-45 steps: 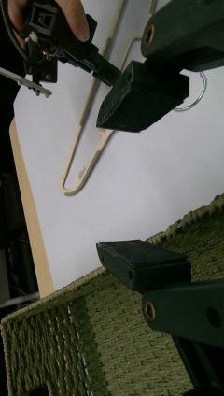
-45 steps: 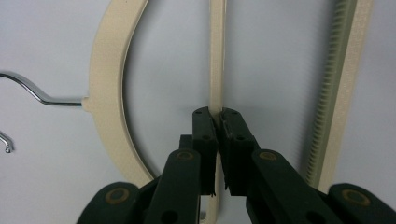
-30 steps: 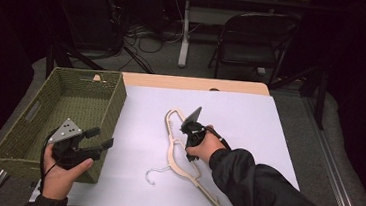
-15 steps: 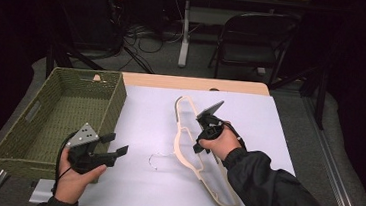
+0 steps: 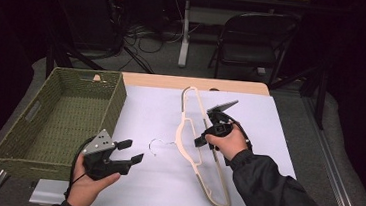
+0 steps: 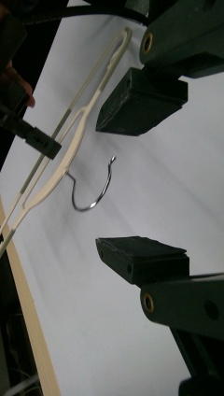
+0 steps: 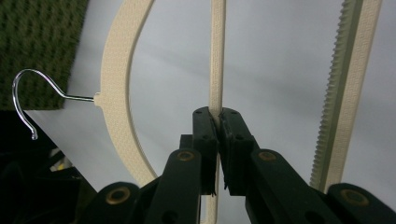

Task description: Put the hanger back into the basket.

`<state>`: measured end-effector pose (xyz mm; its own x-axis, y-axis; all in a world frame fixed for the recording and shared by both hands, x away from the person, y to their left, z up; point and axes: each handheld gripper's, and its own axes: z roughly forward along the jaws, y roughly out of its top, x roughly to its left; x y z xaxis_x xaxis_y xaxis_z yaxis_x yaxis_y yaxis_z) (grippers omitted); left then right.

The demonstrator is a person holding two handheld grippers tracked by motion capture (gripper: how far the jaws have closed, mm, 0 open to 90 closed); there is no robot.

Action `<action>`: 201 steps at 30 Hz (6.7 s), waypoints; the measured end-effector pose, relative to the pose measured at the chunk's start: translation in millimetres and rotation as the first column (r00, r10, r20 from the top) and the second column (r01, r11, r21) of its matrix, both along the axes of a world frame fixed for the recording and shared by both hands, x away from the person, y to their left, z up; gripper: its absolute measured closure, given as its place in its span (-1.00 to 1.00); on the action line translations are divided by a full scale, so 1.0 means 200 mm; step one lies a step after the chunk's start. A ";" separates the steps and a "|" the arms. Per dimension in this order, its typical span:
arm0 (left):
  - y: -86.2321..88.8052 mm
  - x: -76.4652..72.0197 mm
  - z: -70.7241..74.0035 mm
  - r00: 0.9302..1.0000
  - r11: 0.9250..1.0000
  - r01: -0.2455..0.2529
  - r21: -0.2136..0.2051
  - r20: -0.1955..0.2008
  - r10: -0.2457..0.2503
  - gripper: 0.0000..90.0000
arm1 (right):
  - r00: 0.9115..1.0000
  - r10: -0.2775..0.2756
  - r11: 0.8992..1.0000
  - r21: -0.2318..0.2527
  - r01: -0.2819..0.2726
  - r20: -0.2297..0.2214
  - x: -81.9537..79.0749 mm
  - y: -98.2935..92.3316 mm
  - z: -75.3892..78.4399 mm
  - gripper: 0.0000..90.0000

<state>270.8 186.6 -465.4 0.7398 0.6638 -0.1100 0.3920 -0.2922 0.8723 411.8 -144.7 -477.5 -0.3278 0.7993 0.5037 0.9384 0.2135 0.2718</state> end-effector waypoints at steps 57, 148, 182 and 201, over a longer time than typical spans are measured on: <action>-0.72 0.15 -0.36 0.974 0.995 0.013 -0.094 -0.224 -0.034 0.40 | 0.999 -0.049 0.990 0.134 0.047 0.017 -0.04 0.03 -0.03 0.90; 0.09 0.14 0.31 0.976 0.989 -0.122 -0.087 -0.193 0.104 0.93 | 0.930 -0.077 0.997 0.029 0.071 0.360 -0.19 -0.40 0.04 -0.01; 0.88 0.34 0.46 0.956 0.967 -0.249 0.056 -0.144 0.255 0.93 | 0.938 -0.110 0.994 0.012 0.113 0.329 -0.16 -0.44 0.01 -0.02; 1.36 0.34 0.45 0.956 0.961 -0.267 0.074 -0.101 0.274 0.93 | 0.937 -0.134 0.991 0.023 0.134 0.323 -0.16 -0.46 0.00 -0.02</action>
